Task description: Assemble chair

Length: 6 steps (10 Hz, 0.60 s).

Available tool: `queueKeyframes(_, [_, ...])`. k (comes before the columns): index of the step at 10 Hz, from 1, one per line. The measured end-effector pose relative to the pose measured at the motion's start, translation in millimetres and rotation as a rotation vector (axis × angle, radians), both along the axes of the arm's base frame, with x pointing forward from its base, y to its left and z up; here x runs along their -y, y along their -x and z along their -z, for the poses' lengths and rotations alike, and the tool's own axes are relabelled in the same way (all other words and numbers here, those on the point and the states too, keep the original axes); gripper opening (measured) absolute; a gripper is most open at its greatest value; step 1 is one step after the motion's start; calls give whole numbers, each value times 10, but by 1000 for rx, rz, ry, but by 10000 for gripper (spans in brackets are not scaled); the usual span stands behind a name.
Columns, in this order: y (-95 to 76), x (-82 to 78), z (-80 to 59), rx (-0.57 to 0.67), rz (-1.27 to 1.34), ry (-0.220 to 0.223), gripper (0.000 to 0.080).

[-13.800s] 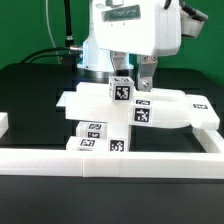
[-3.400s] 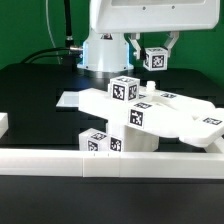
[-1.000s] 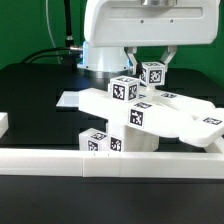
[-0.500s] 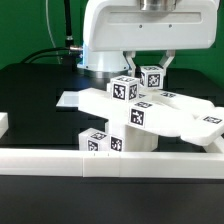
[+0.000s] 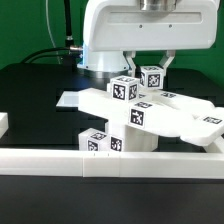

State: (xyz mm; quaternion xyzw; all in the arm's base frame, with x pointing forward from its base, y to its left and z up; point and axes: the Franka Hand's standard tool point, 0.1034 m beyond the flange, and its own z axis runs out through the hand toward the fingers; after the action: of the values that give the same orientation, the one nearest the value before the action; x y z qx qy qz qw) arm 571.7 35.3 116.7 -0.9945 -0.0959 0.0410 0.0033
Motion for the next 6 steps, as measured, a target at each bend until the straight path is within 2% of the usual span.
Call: queueKeyframes(6, [-6,6,2,5,100,5,284])
